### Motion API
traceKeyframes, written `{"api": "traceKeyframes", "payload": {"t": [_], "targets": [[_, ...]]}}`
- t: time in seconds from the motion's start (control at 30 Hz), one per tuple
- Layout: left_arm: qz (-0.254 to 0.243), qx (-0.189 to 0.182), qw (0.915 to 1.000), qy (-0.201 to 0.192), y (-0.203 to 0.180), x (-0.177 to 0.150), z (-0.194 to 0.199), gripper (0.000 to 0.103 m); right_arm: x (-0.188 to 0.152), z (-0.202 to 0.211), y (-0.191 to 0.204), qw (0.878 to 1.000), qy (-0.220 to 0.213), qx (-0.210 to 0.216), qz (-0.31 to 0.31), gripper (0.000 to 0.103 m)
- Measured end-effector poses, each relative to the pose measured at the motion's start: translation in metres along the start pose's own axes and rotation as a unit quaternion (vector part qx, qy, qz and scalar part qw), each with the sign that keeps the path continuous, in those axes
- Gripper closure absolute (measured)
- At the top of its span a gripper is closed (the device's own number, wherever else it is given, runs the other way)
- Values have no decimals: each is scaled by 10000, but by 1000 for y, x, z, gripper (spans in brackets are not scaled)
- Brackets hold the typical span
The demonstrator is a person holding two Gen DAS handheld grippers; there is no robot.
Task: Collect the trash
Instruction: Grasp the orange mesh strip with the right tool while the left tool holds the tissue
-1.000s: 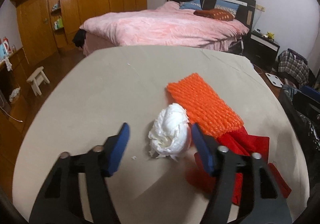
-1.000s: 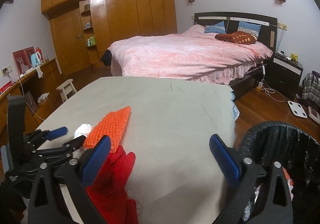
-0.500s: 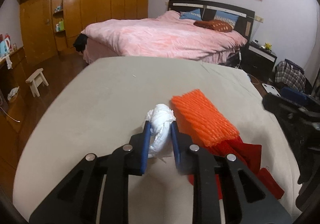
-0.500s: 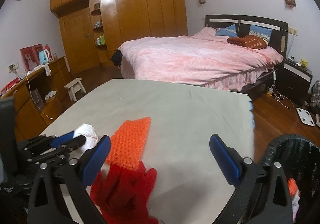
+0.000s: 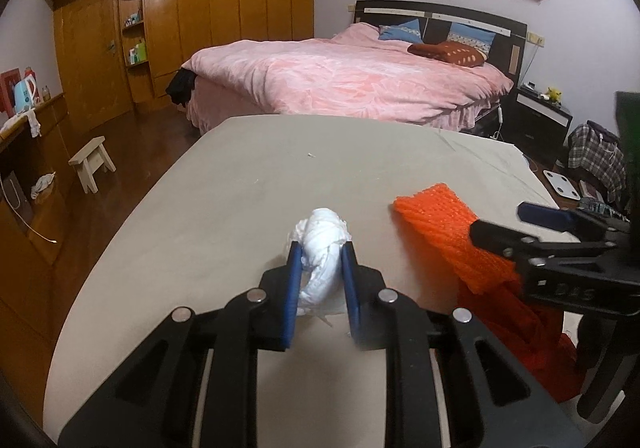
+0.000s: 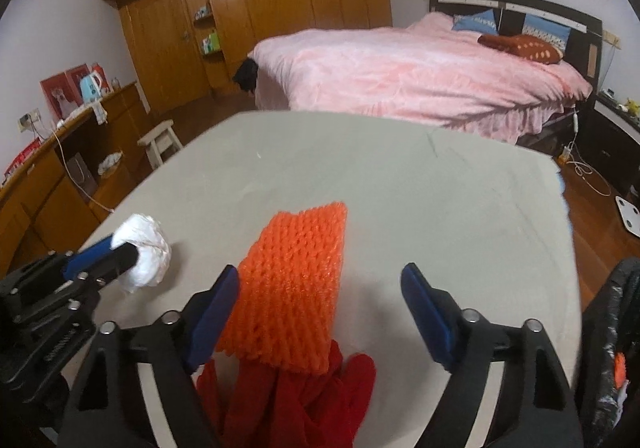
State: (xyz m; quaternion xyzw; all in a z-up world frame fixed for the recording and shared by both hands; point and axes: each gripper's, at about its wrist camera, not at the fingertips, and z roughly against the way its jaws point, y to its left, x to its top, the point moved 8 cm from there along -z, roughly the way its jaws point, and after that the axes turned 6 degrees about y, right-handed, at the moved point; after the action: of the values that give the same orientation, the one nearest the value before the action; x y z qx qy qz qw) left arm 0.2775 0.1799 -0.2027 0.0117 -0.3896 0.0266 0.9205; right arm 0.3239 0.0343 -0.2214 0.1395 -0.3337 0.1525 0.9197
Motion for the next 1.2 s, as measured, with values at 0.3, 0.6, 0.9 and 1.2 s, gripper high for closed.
{"api": "traceKeyframes", "payload": {"t": [0.3,0.6,0.9,1.2], "targets": [[46,8,10000,39,4,-1,-4,84,-11,-7,7,9989,255,391,-31,75],[34,-5,9999,-107,-2,4,11,84,7,36,11,9982,-215,564,63,91],[-64,-75,9994,-319,-24,16,41,84,19,82,9,9963,-644,561,107,92],[-254,-218,9978,-570,-59,27,73,84,24,142,-25,9936,-1089,286,-112,92]]}}
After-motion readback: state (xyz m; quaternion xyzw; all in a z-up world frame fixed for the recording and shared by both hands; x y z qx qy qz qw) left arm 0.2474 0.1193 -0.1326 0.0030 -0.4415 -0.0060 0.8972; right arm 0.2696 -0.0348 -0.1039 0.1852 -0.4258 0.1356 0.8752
